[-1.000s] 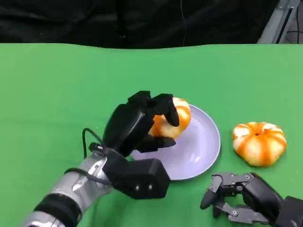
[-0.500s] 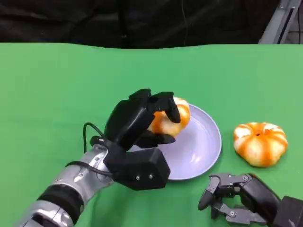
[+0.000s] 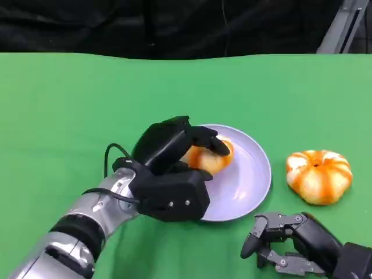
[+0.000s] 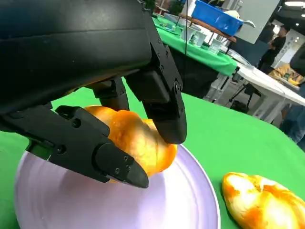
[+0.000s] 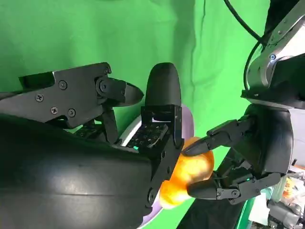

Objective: Grasp the bread from the table and place it into the plate.

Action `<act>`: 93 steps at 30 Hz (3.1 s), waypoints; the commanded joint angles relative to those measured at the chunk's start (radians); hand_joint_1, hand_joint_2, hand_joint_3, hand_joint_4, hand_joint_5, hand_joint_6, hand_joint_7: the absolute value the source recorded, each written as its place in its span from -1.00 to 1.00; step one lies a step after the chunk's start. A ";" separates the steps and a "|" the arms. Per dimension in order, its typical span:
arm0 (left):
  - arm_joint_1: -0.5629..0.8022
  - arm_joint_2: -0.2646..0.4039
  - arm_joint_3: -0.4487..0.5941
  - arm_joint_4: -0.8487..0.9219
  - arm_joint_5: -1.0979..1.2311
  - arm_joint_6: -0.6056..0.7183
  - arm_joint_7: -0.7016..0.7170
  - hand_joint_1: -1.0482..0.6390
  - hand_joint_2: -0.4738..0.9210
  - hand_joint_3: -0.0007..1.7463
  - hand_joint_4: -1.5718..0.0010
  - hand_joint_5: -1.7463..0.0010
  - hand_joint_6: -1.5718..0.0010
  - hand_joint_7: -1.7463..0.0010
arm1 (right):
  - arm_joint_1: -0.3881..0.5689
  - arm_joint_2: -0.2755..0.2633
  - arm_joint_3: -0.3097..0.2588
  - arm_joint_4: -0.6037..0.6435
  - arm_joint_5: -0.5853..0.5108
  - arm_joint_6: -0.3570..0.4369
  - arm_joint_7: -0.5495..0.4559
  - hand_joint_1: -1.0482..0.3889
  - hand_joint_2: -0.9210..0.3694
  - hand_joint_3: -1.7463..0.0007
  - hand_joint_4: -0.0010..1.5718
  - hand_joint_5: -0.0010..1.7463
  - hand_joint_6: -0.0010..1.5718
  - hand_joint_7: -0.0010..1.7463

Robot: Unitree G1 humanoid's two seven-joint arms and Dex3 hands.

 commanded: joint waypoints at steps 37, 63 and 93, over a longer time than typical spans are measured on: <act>-0.012 0.028 0.041 -0.121 -0.077 0.022 -0.290 -0.77 1.00 -0.31 0.22 0.99 0.33 1.00 | -0.006 -0.014 0.000 0.015 -0.031 -0.042 -0.022 0.41 -0.92 0.39 -0.10 0.71 0.00 0.31; 0.052 0.118 0.071 -0.380 -0.153 0.039 -0.453 -0.93 1.00 -0.11 0.47 1.00 0.57 1.00 | -0.009 -0.003 -0.004 0.042 -0.002 -0.022 -0.006 0.41 -0.96 0.43 -0.10 0.72 0.00 0.33; 0.273 0.091 0.217 -0.568 -0.281 -0.027 -0.348 -0.74 1.00 -0.37 0.22 0.97 0.40 0.98 | -0.013 -0.011 -0.008 0.065 -0.002 -0.042 0.004 0.43 -1.00 0.44 -0.08 0.69 0.01 0.29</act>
